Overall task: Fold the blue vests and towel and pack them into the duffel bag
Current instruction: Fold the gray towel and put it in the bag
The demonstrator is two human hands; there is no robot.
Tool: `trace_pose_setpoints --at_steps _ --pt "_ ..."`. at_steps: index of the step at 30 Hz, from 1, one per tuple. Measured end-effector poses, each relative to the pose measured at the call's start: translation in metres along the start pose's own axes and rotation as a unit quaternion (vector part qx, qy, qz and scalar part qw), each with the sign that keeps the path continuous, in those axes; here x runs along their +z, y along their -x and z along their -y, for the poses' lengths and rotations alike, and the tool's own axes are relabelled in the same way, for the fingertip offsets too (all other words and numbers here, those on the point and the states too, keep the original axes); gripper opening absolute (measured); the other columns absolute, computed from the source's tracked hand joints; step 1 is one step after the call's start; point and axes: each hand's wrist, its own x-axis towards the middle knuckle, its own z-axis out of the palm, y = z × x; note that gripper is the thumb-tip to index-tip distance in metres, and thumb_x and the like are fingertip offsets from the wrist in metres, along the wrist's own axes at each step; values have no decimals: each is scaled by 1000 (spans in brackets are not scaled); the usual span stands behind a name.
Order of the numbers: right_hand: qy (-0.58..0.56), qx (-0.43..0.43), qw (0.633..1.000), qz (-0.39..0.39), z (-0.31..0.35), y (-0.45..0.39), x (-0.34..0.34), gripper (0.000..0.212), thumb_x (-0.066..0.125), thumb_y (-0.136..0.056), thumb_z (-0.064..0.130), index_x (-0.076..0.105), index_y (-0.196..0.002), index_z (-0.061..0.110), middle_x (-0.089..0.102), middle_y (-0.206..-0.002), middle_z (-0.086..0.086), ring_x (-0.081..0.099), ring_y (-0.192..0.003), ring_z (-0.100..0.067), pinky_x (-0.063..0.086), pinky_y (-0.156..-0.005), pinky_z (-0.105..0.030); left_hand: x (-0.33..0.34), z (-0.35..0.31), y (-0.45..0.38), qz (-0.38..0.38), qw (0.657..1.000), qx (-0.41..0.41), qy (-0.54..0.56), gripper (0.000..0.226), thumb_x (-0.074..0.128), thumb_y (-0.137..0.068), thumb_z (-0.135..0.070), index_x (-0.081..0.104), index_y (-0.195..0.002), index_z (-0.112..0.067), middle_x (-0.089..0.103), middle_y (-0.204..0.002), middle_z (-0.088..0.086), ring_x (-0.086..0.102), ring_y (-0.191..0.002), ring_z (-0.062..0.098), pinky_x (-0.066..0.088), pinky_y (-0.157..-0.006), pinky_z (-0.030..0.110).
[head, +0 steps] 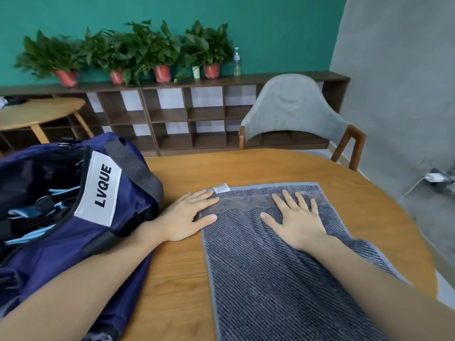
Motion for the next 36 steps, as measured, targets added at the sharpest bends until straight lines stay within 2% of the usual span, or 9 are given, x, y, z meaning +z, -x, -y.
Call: trace_pose_setpoints --at_steps 4,7,10,12,21,26,28,31,36 --pt "5 -9 1000 7 -6 -9 -12 95 10 -82 89 13 -160 35 6 -169 5 3 -156 -24 5 -124 -54 -20 -8 -8 29 997 -55 -40 54 25 -105 -55 33 -155 -35 20 -167 -6 3 -155 12 0 -126 45" --pt "7 -1 1000 17 -10 -12 -12 97 8 -81 91 9 -161 35 1 -170 5 -1 -156 -23 2 -124 -55 -22 -74 -17 -9 988 -145 -54 63 21 -105 -55 40 -153 -21 16 -168 6 2 -156 26 -1 -125 50" --pt "9 -4 1000 16 -9 -16 -5 96 6 -81 90 0 -160 37 -7 -169 7 -9 -156 -22 -5 -123 -56 11 -139 -18 16 983 -185 2 74 17 -101 -65 17 -161 -22 5 -169 12 -3 -155 35 -7 -124 53" --pt "10 -9 1000 13 -13 -23 -4 95 5 -80 91 -2 -160 39 -8 -169 9 -10 -155 -21 -6 -123 -56 29 -146 -20 45 977 -207 -21 79 10 -97 -71 3 -162 -27 -8 -168 12 -13 -153 38 -12 -121 58" --pt "3 -4 1000 8 -22 -103 -10 96 5 -81 91 3 -160 38 -3 -169 6 -6 -156 -25 -5 -123 -56 16 -73 -91 57 983 -161 -65 87 3 -85 -87 -5 -159 -42 -10 -169 -1 -15 -155 27 -8 -123 54" --pt "-18 -20 997 -68 -17 -135 -27 85 18 -93 77 28 -159 24 13 -169 0 7 -155 -24 3 -125 -52 0 -54 -134 43 970 -192 -143 83 3 -90 -80 2 -161 -36 0 -170 6 -7 -155 31 -11 -121 59" --pt "-47 -36 994 -86 -12 -123 -31 79 22 -96 73 35 -156 22 23 -166 0 13 -155 -22 6 -126 -49 -4 -65 -131 12 970 -168 -174 77 7 -96 -73 6 -161 -31 5 -169 8 -5 -155 32 -9 -121 59" --pt "-60 -33 995 -73 -7 -85 -28 78 26 -97 71 34 -156 22 29 -164 0 17 -154 -22 8 -126 -47 -3 -91 -105 -24 985 -132 -107 70 14 -102 -65 14 -161 -28 9 -169 6 -2 -156 27 -4 -124 52" --pt "-54 -6 998 -23 -7 -18 -14 80 22 -94 76 22 -159 30 14 -168 3 6 -155 -25 2 -125 -50 20 -117 -54 37 983 -173 -45 79 8 -92 -79 6 -160 -39 -2 -170 4 -9 -155 28 -6 -123 55"
